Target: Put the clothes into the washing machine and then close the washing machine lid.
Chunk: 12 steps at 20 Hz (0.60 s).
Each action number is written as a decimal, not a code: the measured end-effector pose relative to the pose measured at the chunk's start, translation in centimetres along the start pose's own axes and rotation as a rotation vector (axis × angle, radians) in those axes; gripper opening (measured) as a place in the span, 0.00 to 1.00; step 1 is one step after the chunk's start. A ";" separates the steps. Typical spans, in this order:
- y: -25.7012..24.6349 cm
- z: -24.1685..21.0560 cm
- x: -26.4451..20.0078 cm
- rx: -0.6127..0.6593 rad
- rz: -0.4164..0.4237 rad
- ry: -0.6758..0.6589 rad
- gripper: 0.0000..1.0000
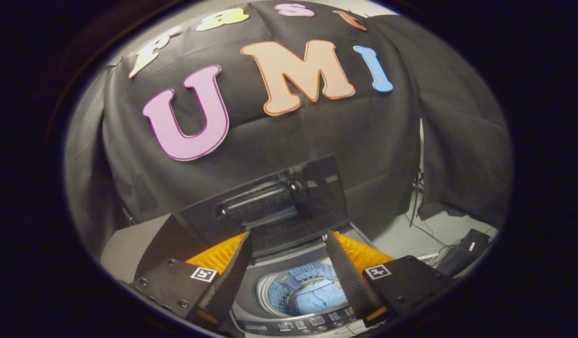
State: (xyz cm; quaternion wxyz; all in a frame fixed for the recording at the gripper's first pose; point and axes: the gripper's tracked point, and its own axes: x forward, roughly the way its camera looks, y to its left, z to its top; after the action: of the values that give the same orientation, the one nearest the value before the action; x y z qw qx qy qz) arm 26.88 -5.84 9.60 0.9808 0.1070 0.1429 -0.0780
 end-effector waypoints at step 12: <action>3.9 5.8 6.6 -0.026 -0.019 -0.064 0.98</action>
State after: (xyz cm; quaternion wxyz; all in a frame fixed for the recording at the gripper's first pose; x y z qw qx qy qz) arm 35.35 -4.26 13.84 0.9854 0.0905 0.1137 -0.0887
